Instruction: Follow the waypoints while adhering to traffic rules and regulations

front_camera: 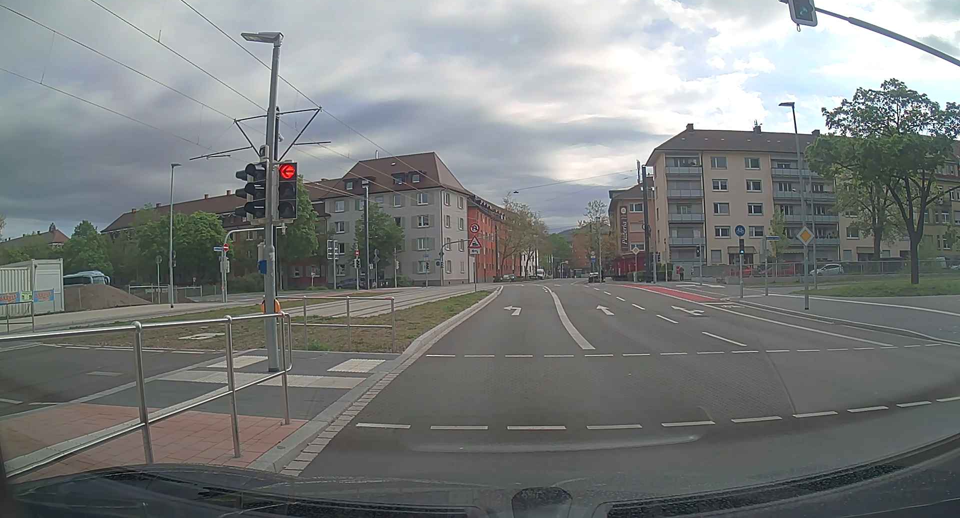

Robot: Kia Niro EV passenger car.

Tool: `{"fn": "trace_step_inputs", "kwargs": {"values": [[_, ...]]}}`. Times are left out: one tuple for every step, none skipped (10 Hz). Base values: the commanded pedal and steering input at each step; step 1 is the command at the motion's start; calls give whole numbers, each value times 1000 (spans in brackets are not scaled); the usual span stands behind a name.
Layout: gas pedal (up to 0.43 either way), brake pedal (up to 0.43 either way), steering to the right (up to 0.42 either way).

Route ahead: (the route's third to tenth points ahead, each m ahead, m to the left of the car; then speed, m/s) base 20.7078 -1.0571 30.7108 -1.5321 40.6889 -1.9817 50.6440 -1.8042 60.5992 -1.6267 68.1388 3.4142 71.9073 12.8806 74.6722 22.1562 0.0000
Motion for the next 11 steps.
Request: {"fn": "trace_step_inputs", "kwargs": {"values": [[0, 250, 11], [0, 250, 11], [0, 250, 11], [0, 250, 11], [0, 250, 10], [0, 250, 11], [0, 250, 11], [0, 250, 10], [0, 250, 11], [0, 250, 11], [0, 250, 10]]}}
